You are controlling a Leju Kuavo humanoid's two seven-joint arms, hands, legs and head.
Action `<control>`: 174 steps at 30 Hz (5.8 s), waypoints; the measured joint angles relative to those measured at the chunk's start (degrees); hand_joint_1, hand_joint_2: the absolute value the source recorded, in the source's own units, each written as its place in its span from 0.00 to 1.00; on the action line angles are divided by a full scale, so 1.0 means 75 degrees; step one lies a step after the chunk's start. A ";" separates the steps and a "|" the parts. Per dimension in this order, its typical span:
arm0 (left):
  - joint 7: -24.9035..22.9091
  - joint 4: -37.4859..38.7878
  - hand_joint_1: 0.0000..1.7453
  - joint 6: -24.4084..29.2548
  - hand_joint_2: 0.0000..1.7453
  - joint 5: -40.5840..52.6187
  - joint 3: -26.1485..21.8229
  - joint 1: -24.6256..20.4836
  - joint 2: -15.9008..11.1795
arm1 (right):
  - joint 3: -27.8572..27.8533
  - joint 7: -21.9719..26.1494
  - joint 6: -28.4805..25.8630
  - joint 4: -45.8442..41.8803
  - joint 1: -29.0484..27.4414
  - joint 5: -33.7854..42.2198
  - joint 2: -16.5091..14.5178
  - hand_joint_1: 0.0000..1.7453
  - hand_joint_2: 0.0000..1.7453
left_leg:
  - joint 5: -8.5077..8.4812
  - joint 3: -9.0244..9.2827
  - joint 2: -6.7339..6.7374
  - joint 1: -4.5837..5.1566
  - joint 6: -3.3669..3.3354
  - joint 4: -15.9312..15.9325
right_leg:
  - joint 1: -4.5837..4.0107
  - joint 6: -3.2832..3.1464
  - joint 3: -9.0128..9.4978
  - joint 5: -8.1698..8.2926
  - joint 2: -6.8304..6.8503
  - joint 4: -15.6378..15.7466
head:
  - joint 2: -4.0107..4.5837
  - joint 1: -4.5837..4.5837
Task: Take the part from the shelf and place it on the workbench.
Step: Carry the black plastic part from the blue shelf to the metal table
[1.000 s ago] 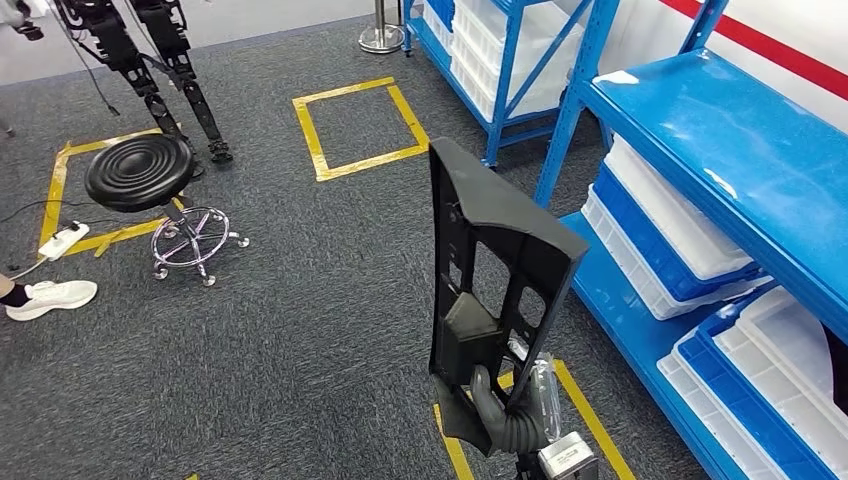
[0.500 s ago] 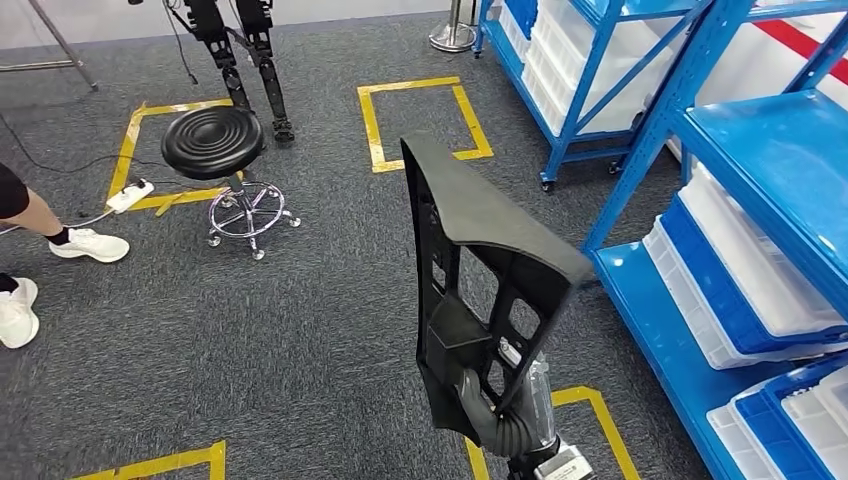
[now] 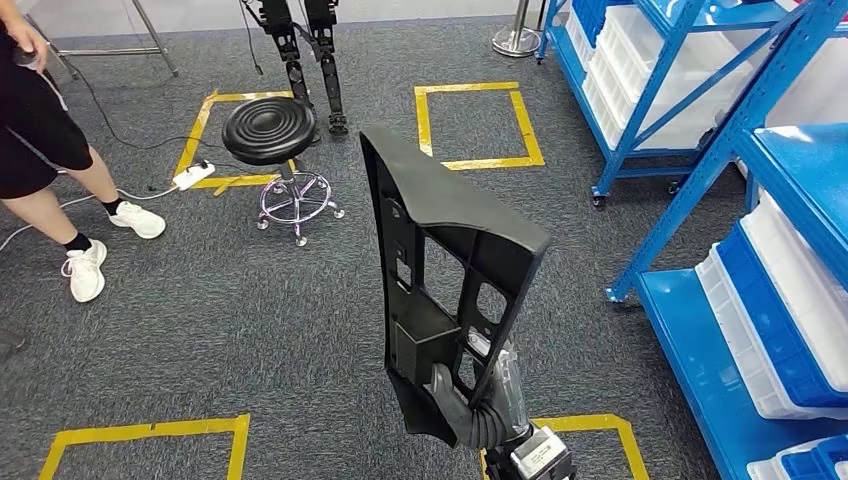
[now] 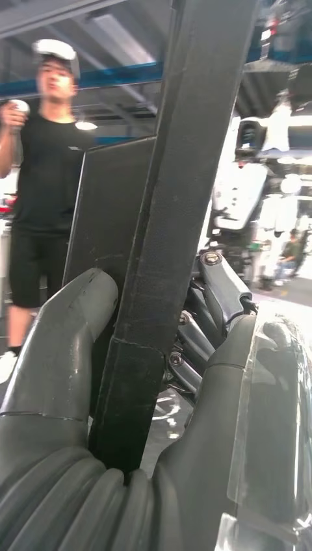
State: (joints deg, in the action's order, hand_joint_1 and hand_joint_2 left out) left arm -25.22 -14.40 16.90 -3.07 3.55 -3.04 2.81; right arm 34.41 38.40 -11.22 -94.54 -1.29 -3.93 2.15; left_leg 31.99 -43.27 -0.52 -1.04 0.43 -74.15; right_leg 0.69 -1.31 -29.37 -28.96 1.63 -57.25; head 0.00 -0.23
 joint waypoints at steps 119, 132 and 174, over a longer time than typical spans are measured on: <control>0.0008 0.0075 0.00 -0.0425 1.00 0.0641 0.0336 -0.0310 -0.0057 | -0.0406 -0.0003 -0.1275 -0.1083 -0.0789 -0.0357 0.0417 1.00 1.00 | -0.0682 0.1000 -0.0502 -0.0047 -0.0050 0.1790 | 0.0100 0.0201 -0.0143 0.0098 -0.0371 -0.0072 | 0.0000 -0.0038; 0.0010 0.0071 0.00 -0.0424 1.00 0.0643 0.0337 -0.0368 -0.0047 | -0.0431 -0.0005 -0.1275 -0.1120 -0.0823 -0.0359 0.0412 1.00 1.00 | -0.0780 0.1205 0.0408 0.0070 -0.0233 0.2069 | -0.0114 0.0261 -0.0060 -0.0040 0.0637 -0.0054 | 0.0000 -0.0015; 0.0011 0.0077 0.00 -0.0848 1.00 0.0468 0.0165 -0.0349 -0.0028 | -0.0573 -0.0145 -0.1818 -0.1166 -0.1113 -0.0393 0.0696 1.00 1.00 | -0.0734 0.1411 -0.0043 0.0054 -0.0316 0.2192 | 0.0059 0.0526 -0.0481 0.0017 -0.0200 -0.0439 | 0.0000 -0.0120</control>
State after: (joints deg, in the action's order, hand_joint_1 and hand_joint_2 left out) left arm -25.14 -13.82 10.54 0.44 4.79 -5.66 2.60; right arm 30.11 37.31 -24.86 -103.28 -9.64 -6.88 7.38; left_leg 26.48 -32.68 -0.84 -0.63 -1.94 -57.71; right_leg 1.13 2.64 -32.98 -28.83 0.13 -60.55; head 0.00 -1.13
